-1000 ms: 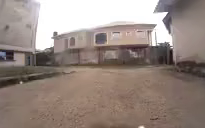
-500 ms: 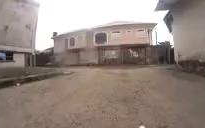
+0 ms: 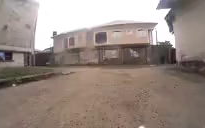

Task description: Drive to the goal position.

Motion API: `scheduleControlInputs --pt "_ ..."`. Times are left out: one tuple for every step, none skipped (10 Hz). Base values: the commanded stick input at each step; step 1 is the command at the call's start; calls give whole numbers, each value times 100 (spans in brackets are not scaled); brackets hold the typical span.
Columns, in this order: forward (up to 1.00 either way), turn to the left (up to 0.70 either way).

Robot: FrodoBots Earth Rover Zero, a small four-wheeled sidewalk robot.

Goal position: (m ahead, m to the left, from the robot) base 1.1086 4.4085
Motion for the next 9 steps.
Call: scheduleControlInputs --pt "30 0" --pt "30 0" --pt "30 0" --pt "30 0" --pt "30 0" --pt "30 0" --pt "30 0" --pt "30 0" --pt "30 0"
